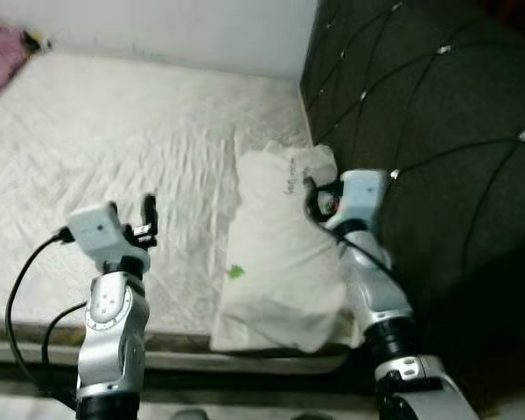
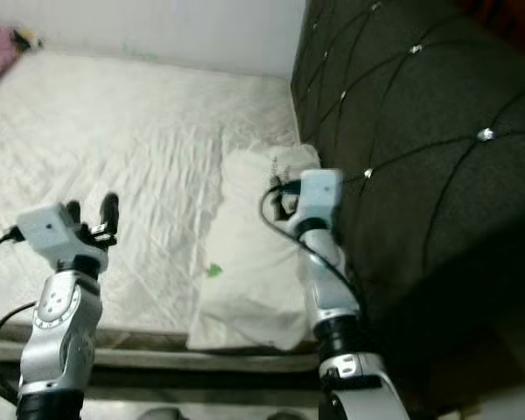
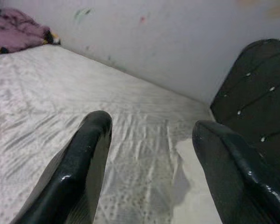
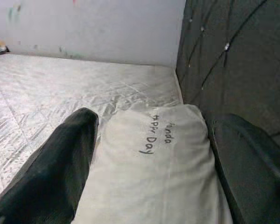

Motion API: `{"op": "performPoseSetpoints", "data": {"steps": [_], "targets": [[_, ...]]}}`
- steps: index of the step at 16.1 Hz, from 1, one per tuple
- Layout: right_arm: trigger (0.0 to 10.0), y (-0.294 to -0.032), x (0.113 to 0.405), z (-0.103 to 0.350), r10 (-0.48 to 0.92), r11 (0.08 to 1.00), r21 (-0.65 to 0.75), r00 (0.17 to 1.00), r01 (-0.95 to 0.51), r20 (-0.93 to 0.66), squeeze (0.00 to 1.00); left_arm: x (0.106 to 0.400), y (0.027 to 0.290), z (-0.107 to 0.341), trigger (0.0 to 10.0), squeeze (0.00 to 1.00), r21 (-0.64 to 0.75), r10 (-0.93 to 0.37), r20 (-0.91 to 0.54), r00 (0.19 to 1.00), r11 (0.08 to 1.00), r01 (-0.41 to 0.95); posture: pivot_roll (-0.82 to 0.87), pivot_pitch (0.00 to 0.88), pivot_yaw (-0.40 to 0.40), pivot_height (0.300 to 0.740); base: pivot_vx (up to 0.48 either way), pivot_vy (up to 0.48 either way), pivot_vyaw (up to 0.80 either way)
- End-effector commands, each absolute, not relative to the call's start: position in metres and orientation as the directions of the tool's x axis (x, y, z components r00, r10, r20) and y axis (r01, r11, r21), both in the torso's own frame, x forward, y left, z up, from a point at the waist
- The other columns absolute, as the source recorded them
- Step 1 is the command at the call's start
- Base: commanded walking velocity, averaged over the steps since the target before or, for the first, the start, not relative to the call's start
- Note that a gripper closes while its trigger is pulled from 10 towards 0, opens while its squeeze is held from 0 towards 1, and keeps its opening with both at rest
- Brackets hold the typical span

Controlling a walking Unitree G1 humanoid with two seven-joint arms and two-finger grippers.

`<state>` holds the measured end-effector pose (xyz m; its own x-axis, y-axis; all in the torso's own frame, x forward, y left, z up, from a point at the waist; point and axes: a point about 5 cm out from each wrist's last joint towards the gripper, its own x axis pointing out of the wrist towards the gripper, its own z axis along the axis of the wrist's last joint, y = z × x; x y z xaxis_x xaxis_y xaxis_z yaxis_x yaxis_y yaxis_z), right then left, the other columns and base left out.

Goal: Clean up the room

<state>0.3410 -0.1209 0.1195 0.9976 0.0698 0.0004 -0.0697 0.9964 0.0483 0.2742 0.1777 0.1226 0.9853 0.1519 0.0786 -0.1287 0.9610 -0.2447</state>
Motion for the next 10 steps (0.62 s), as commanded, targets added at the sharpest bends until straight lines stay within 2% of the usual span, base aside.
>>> {"op": "performPoseSetpoints", "data": {"steps": [1,8,10], "targets": [[10.0,-0.137,0.3411,0.1188,0.025,0.999,0.037,1.0,-0.025,-0.008,0.0,0.2771,0.1656,0.1253,10.0,0.0,-0.252,0.112,0.087,0.99,0.964,-0.087,0.07,0.0,-0.056,0.74,0.0,0.48,0.0],[10.0,-0.1368,0.3416,0.1178,0.028,0.999,0.034,0.999,-0.027,-0.018,0.0,0.278,0.1661,0.1247,10.0,0.0,-0.258,0.118,0.08,0.99,0.962,-0.094,0.07,0.0,-0.059,0.74,0.0,0.426,0.0],[10.0,-0.1368,0.3415,0.1165,0.029,0.999,0.033,0.999,-0.028,-0.025,0.0,0.2779,0.1662,0.1246,10.0,0.0,-0.258,0.119,0.081,0.99,0.962,-0.094,0.07,0.0,-0.059,0.74,0.0,0.48,-0.72]]}}
